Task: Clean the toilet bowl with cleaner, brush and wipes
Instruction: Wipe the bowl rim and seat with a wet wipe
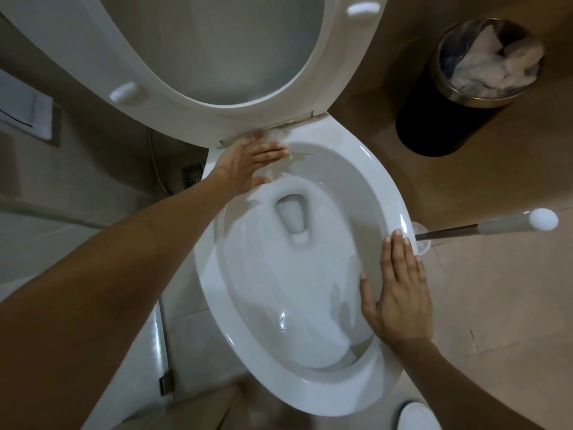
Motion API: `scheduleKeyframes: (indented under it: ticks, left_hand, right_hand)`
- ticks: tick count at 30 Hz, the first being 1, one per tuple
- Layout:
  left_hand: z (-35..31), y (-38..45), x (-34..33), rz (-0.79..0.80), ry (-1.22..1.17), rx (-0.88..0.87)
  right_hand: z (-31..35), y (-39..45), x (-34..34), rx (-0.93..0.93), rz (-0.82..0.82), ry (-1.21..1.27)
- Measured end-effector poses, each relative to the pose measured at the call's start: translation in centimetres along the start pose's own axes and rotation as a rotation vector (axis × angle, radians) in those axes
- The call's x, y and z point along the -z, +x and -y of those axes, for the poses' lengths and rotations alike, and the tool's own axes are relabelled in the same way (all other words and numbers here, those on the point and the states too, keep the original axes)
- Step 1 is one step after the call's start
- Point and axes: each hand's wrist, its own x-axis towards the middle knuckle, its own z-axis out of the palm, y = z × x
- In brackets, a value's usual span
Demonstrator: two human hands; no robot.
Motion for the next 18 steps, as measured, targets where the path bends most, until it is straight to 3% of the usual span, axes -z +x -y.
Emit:
scheduleKeyframes:
  ticks: [6,11,15,18]
  left_hand:
    - [-0.5,-0.9,-0.7,0.028,0.027,0.006]
    - [-1.4,-5.9,-2.6,0.098,-0.144,0.062]
    - [-0.9,-8.1,-2.2,0.23,-0.322,-0.062]
    - [0.7,-8.4,-1.3,0.268,-0.227,-0.19]
  right_hand:
    - [0.0,0.0,0.1,0.003,-0.01,-0.005]
    - [0.0,0.0,0.1,0.011,-0.016,-0.007]
    - [0.0,0.1,0.3,0.014,-0.022,0.015]
    - [0.1,0.0,0.2,0.018,-0.024,0.015]
